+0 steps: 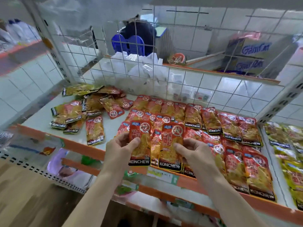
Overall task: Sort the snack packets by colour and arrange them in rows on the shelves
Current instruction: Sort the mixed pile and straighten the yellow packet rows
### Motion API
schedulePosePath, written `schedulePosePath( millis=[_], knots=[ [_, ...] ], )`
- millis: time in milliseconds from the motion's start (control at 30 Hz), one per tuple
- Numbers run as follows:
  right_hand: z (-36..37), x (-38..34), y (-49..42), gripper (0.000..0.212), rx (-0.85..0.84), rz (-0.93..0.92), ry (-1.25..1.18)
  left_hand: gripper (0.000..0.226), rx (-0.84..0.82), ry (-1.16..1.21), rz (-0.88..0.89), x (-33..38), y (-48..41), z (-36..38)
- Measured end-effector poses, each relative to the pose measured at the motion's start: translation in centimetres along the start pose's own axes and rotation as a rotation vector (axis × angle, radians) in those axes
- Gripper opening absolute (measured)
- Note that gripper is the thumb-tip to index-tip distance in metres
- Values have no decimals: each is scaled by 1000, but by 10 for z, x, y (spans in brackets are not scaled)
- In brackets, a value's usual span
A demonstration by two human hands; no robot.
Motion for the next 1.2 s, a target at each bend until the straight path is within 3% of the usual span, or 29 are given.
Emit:
schedulePosePath(
  millis=[233,467,767,900,1200],
  knots=[
    [34,8,-15,9,181,42,97,14,-163,-173,27,-5,-50,-21],
    [52,8,-20,14,300,22,335,6,-245,-474,258,-9,-65,-23],
    [64,5,-22,17,351,26,625,24,-281,-752,492,-5,-65,-21],
    [68,4,-20,15,355,-22,719,43,-227,-831,524,-10,-63,-21],
    [68,11,-24,16,387,-59,871,44,-204,-997,474,-18,-61,-19]
  ],
)
Point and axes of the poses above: each hand's wrist, its own y-axis away from the middle knuckle, its own z-axis out of the palm, x = y × z, the point moved 5 cm from there along -y, towards the middle knuckle, and after that the axes turned 10 degrees about -x, right-handed, at the moved point
